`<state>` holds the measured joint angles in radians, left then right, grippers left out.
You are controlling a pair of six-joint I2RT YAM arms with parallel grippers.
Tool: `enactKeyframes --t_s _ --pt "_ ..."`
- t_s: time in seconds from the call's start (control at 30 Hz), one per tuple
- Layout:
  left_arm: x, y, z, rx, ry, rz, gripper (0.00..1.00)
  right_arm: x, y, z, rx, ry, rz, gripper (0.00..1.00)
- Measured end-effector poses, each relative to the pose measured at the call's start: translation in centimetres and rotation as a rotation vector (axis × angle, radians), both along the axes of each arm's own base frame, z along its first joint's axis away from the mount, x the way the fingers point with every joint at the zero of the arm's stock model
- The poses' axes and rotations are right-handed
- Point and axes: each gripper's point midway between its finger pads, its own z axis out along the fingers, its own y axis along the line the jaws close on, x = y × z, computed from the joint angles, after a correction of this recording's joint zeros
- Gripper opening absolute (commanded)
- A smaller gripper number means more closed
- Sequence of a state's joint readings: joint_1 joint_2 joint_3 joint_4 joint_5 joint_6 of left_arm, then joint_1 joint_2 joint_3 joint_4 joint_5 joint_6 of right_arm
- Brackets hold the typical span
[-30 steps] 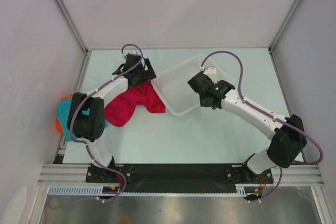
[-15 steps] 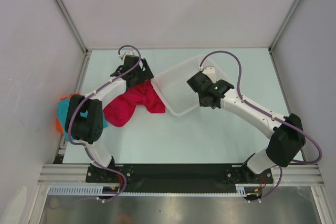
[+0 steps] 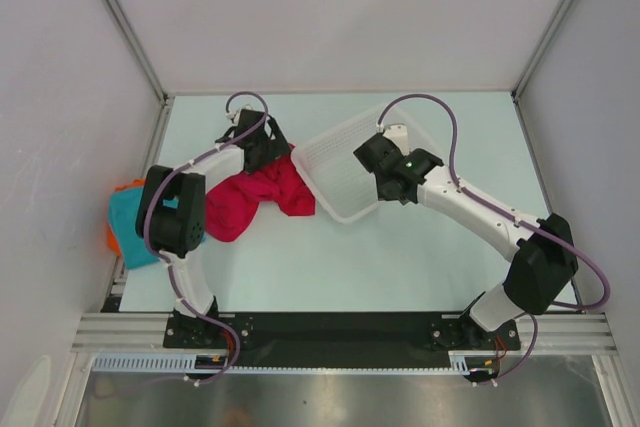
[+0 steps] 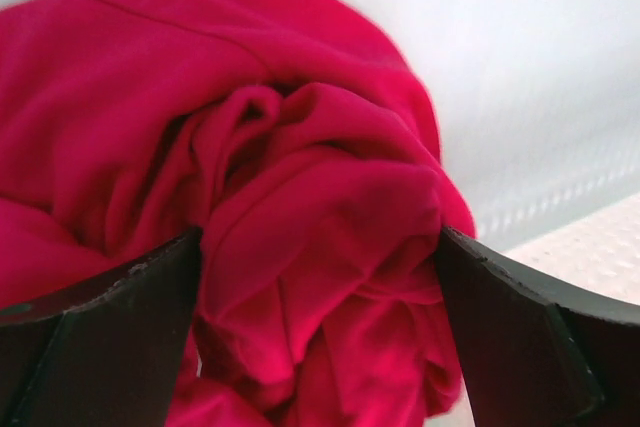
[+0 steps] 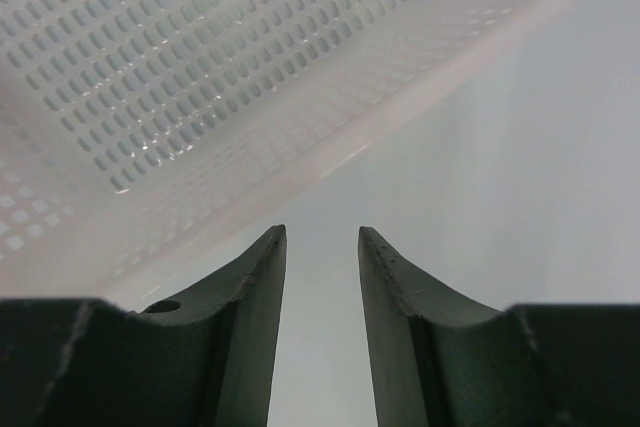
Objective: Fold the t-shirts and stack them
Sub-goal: Move the tshirt to the center of the board
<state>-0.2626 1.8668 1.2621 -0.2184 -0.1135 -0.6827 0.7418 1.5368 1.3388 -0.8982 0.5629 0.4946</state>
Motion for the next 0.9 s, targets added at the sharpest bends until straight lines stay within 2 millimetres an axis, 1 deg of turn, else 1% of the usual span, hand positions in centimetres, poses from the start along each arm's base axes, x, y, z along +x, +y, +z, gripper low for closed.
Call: enactKeyframes --t_s 0.1,0.2,0.3,0.4,0.43,0.47,0.53,0.63,0.73,0.8,0.87,0.9 --pt "0.0 -0.3 -1.8 -0.015 0.043 -0.008 1.00 0.2 0.2 0.3 0.004 -0.004 0.003 0.40" --pt "-0.1 -0.8 -2.7 -0.030 0.069 -0.025 1.00 0.3 0.4 0.6 0.012 -0.009 0.005 0.40" --pt "-0.1 -1.5 -3.1 -0.054 0.088 -0.050 0.94 0.4 0.5 0.8 0.018 -0.014 0.006 0.40" --pt "-0.1 -1.9 -3.4 -0.070 0.103 -0.074 0.83 0.4 0.7 0.9 0.023 -0.013 0.011 0.40" --pt "-0.1 -2.0 -3.4 -0.074 0.105 -0.081 0.64 0.4 0.9 1.0 0.024 -0.013 0.014 0.40" --pt "-0.2 -2.1 -3.4 -0.081 0.108 -0.086 0.53 0.4 0.9 1.0 0.024 -0.013 0.015 0.39" --pt "-0.3 -2.6 -3.3 -0.105 0.112 -0.107 0.00 0.3 1.1 0.9 0.024 -0.012 0.019 0.39" --pt "-0.6 -3.6 -2.9 -0.146 0.112 -0.148 0.00 0.2 1.2 0.9 0.024 -0.012 0.025 0.39" --pt "-1.0 -4.8 -1.6 -0.174 0.111 -0.191 0.00 0.1 1.4 0.9 0.024 -0.012 0.031 0.39" --pt "-0.8 -6.1 0.2 -0.186 0.090 -0.224 0.00 0.0 1.5 0.9 0.024 -0.011 0.035 0.38" --pt "-0.6 -7.4 2.6 -0.197 0.048 -0.264 0.00 0.0 1.5 0.9 0.023 -0.011 0.035 0.39" --pt "-0.7 -8.2 4.3 -0.207 0.015 -0.287 0.00 -0.1 1.5 0.9 0.022 -0.010 0.035 0.38"
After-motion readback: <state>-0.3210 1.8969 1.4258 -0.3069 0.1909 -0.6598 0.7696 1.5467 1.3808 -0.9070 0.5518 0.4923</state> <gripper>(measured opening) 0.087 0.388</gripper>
